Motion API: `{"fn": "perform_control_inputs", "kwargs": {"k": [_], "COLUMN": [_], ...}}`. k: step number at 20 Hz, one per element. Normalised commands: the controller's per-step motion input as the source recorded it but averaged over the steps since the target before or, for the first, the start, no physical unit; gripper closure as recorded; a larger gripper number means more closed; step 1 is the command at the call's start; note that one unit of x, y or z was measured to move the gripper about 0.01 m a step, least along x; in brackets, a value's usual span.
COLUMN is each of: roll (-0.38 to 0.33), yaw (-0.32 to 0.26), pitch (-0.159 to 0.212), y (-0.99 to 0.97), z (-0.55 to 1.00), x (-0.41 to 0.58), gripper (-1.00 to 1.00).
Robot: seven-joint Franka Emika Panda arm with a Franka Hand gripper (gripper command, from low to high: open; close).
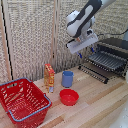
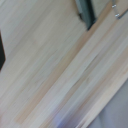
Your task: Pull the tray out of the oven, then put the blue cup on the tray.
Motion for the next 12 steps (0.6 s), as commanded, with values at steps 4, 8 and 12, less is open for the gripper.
{"fn": "perform_control_inputs", "kwargs": {"k": [4,8,12], "roll": [0.320,0.241,0.121], "yaw": [-0.103,-0.088,-0.106], "pitch": [-0.125,-0.115,-0.078], "y": [0.51,0.61,0.63], "z": [0.06,0.01,0.00], "x": [0.004,-0.059,-0.263], "gripper": [-1.00,-1.00,-1.00]}}
